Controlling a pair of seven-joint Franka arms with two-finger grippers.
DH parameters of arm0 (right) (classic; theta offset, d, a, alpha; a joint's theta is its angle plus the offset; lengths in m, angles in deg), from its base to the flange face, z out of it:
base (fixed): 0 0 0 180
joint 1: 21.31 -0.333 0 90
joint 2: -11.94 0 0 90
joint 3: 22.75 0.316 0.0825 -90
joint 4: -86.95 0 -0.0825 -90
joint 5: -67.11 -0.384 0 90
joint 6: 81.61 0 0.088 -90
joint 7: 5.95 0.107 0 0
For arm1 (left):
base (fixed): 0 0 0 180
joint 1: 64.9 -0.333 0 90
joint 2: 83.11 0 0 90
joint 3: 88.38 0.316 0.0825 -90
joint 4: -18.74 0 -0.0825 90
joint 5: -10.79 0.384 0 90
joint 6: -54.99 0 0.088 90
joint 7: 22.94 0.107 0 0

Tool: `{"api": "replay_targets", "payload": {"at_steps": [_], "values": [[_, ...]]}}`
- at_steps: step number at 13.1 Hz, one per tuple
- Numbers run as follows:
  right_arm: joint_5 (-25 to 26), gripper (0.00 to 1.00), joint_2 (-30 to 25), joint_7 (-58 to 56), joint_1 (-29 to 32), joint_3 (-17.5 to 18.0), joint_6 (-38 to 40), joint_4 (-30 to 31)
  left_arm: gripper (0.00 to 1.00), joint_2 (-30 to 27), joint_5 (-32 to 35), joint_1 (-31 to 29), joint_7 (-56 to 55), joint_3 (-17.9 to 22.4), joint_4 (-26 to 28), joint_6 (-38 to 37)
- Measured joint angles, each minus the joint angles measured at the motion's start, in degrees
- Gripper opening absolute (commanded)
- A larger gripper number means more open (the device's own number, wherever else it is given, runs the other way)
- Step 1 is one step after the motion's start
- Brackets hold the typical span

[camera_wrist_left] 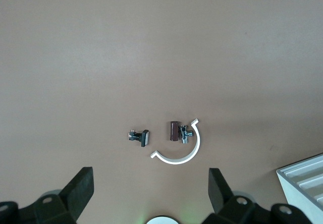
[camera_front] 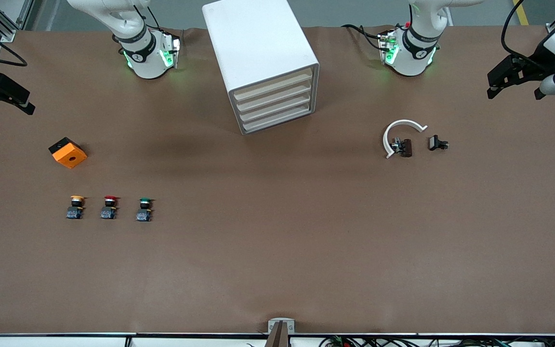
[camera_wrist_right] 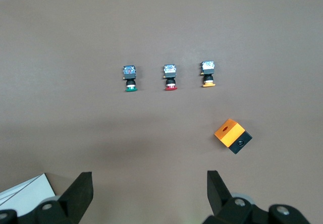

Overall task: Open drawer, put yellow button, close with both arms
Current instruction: 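Move the left gripper from rest toward the white drawer cabinet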

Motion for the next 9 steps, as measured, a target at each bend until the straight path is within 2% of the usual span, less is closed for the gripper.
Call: {"api": "replay_targets", "payload": {"at_steps": [5,9], "values": [[0.00,1.00,0.00,0.00,0.00,0.00,-0.12,0.00,1.00,0.38,0.00,-1.38,-0.04,0.05,-0.86,0.00],[0.00,1.00,0.00,0.00,0.00,-0.02,-0.12,0.03,1.00,6.84,-0.28,-1.09,-0.04,-0.35,-2.96,-0.02]]}}
